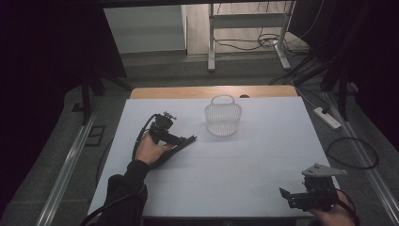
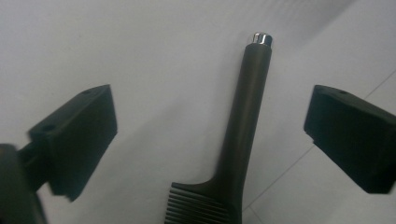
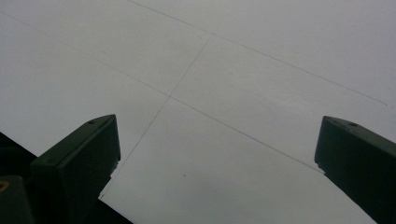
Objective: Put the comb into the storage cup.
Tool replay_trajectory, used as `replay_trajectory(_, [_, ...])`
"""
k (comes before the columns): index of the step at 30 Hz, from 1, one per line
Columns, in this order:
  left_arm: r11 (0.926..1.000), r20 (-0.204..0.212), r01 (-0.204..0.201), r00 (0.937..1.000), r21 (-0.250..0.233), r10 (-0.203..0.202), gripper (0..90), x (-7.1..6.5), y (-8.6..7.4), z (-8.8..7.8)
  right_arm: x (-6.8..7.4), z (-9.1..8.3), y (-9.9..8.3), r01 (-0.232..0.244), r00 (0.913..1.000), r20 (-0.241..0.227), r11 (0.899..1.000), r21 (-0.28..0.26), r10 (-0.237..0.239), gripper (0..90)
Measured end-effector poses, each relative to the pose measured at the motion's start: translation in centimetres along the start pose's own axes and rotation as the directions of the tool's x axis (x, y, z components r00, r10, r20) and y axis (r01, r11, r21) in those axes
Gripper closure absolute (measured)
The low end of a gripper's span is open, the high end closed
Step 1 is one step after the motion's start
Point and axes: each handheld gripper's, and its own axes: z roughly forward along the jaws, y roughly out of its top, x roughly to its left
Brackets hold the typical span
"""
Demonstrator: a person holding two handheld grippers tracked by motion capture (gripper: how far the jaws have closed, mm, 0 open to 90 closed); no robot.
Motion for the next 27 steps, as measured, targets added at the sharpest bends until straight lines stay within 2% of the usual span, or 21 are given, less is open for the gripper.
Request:
replay_trajectory(3, [1.0, -0.01, -0.008, 0.9999, 0.003, 0.008, 28.6, -0.1, -0.1, 0.0, 0.0, 0.0, 0.0, 0.001, 1.0, -0.001, 1.0, 0.001, -0.001, 0.8])
replay_trajectory(7, [0.9999, 0.007, 0.012, 0.9999, 0.011, -0.012, 56.1, 0.0, -0.1, 0.2, 0.1, 0.1, 0.0, 0.007, 1.0, -0.001, 1.0, 0.007, -0.007, 1.0])
replay_trajectory(9, [0.9998, 0.007, 0.014, 0.9999, 0.015, -0.015, 65.9, 0.0, -0.1, 0.3, 0.1, 0.0, 0.0, 0.008, 1.0, -0.001, 1.0, 0.007, -0.008, 1.0])
replay_trajectory(10, [0.9997, 0.013, 0.017, 0.9998, 0.019, -0.017, 65.9, 0.0, 0.0, 0.3, 0.1, 0.0, 0.0, 0.01, 1.0, -0.001, 1.0, 0.007, -0.01, 1.0])
replay_trajectory(11, [0.9996, 0.025, 0.022, 0.9994, 0.019, -0.023, 75.8, 0.0, 0.0, 0.4, 0.1, 0.0, 0.0, 0.01, 1.0, -0.002, 1.0, 0.007, -0.01, 1.1])
replay_trajectory(12, [0.9996, 0.025, 0.022, 0.9994, 0.019, -0.023, 79.8, 0.0, 0.0, 0.4, 0.1, 0.0, 0.0, 0.01, 1.0, -0.002, 1.0, 0.007, -0.01, 1.1])
replay_trajectory(13, [0.9994, 0.028, 0.027, 0.9992, 0.02, -0.028, 79.8, 0.0, 0.1, 0.4, 0.1, 0.0, 0.0, 0.01, 0.9999, -0.002, 1.0, 0.007, -0.01, 1.1])
replay_trajectory(14, [0.9995, 0.031, 0.026, 0.9992, 0.02, -0.027, 88.7, -0.1, 0.1, 0.4, 0.1, 0.0, 0.0, 0.011, 0.9999, -0.003, 1.0, 0.007, -0.011, 1.2])
replay_trajectory(20, [0.9992, 0.028, 0.032, 0.999, 0.024, -0.033, 89.0, -0.3, 0.3, 0.7, 0.1, 0.0, 0.0, 0.014, 0.9999, -0.003, 1.0, 0.009, -0.014, 1.3])
replay_trajectory(24, [0.9982, 0.008, 0.047, 0.9988, 0.036, -0.047, 89.0, -0.4, 0.3, 1.4, 0.1, 0.1, 0.0, 0.016, 0.9999, -0.007, 1.0, 0.012, -0.016, 1.4])
replay_trajectory(27, [0.9978, 0.001, 0.043, 0.9991, 0.051, -0.043, 89.0, -0.5, 0.2, 1.8, 0.1, 0.1, 0.0, 0.017, 0.9998, -0.007, 1.0, 0.012, -0.017, 1.5])
